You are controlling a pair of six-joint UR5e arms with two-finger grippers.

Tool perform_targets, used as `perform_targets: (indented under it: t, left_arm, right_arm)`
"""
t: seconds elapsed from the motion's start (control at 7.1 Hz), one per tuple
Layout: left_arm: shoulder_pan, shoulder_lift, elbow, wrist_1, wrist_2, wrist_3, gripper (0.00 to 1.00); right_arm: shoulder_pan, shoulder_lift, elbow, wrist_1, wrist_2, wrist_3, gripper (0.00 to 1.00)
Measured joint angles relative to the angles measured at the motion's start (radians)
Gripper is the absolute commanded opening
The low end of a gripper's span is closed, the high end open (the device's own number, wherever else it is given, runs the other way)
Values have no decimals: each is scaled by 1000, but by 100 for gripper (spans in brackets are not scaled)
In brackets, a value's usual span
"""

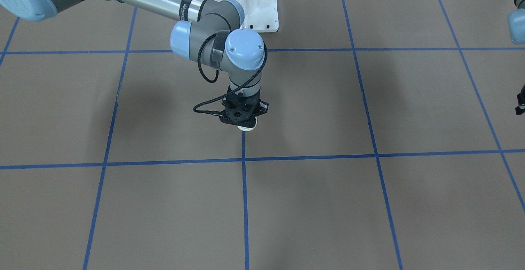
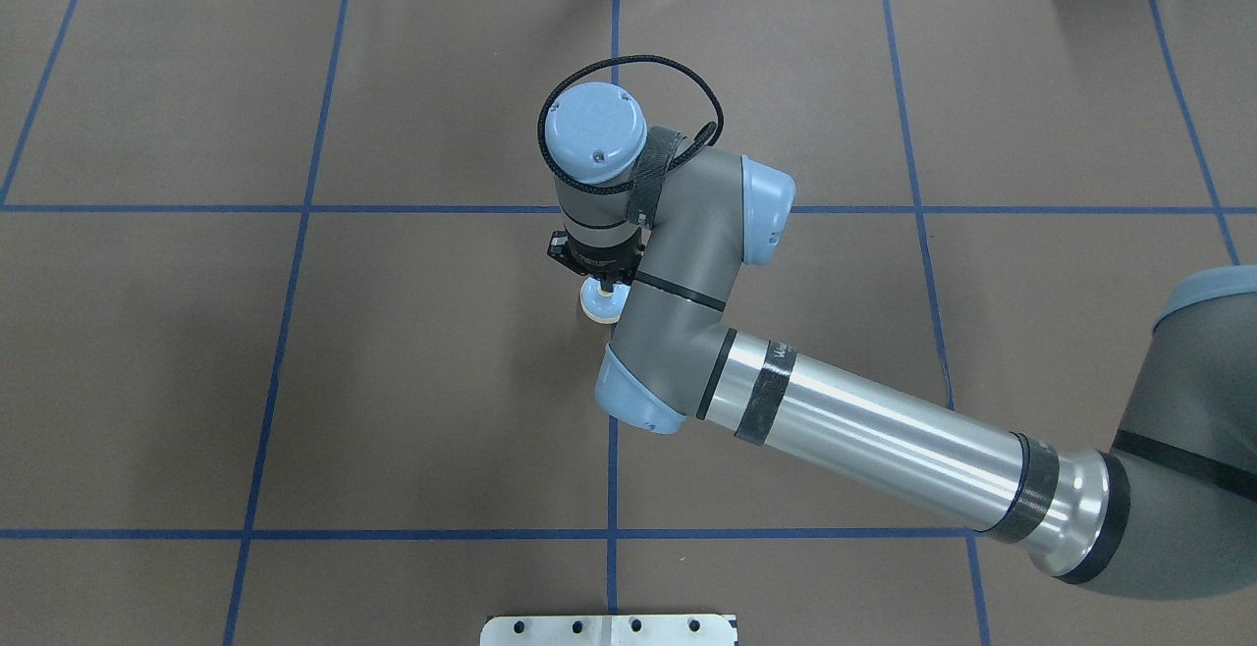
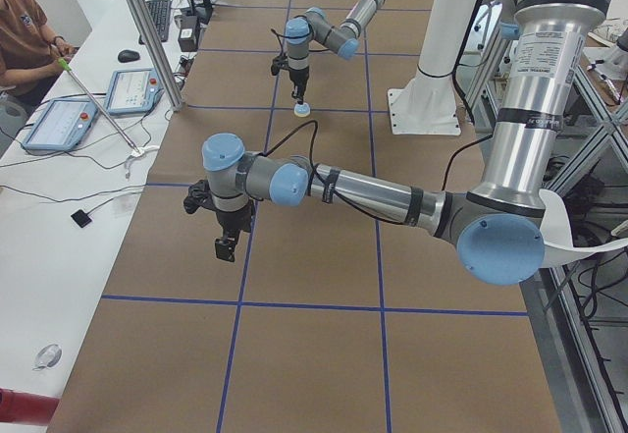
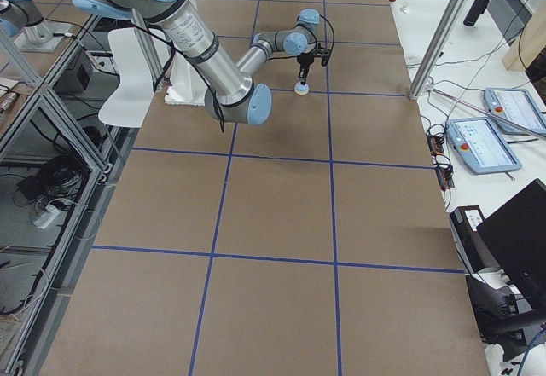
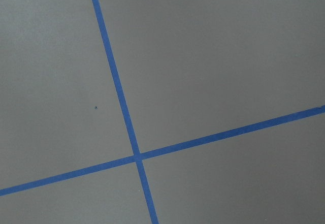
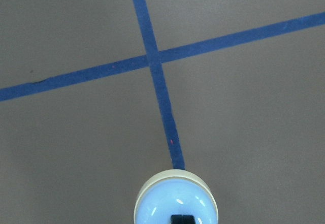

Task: Place and press bell with both arms
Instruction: 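Lift the right gripper off the bell and withdraw it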

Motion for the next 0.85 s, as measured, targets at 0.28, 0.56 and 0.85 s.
perform_targets:
  t: [0.28,0.56,0.85]
  left_arm:
    - [0,0,0,0,0,0,100]
    - [0,0,0,1,0,1,100]
    - [-12,0,0,-1,0,3,100]
  right_arm:
    - [29,23,13,3,23,1,99]
    - [64,25,63,-13,49,-4,100]
    - [108,-16,204,-141,63,-103,100]
